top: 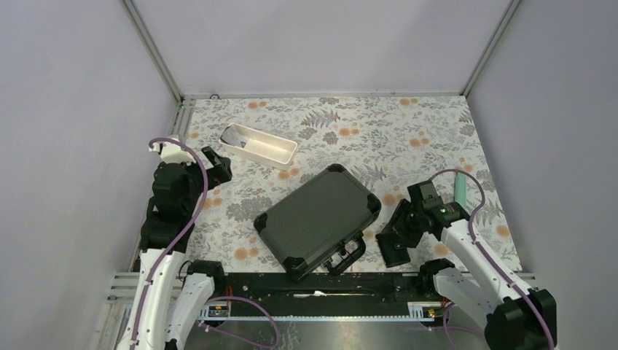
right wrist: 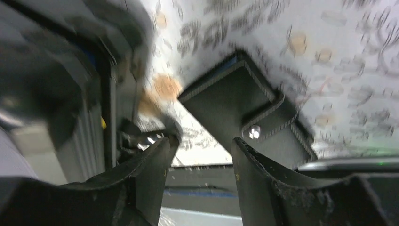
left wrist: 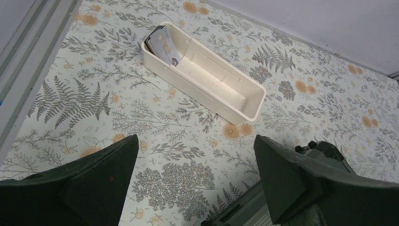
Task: Put the credit cards into the card holder
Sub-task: Open the card holder at the center of the board.
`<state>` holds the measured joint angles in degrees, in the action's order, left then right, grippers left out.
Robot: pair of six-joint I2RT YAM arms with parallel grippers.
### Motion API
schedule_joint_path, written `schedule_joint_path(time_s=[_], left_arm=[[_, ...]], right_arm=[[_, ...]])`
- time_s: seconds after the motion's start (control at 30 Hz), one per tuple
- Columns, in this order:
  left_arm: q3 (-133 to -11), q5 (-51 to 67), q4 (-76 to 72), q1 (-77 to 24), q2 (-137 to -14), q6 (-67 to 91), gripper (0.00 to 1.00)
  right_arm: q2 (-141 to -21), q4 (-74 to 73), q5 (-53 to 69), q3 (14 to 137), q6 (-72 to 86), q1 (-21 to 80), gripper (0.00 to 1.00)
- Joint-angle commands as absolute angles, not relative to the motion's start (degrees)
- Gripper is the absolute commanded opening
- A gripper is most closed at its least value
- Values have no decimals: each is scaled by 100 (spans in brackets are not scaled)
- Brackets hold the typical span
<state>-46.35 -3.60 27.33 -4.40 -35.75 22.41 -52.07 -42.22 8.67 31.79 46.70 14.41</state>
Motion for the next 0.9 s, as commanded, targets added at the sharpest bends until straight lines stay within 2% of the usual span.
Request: schedule_joint_path(time_s=[0.0,0.2,0.27,0.43,0.67,0.87], left_arm=[[-4812,-239,2498,-404,-3561,2250,99],[-4808,-261,2496,-404,-3538,2250,99],[-4810,-270,2496,-404,-3542,2250,99],[-4815,-299,2496,-404,-3563,2250,99],[-4817,-299,2496,-396,-3608,2250,99],[-4816,-290,2496,-394,-3619,2249,99]], right_arm=[[-4863,-5266,801,3203,5353,2038,59],[-4830,-5426,426,3056,5384,2270,62],[-5051,-5277,212,3049,5411,2573,81],[-5511,-4850,28,2967,5784,3218,87],[-5853,-4296,-269,2646,6049,3480,88],[-6011,-3848,-1206,2722,6209,3464,82]])
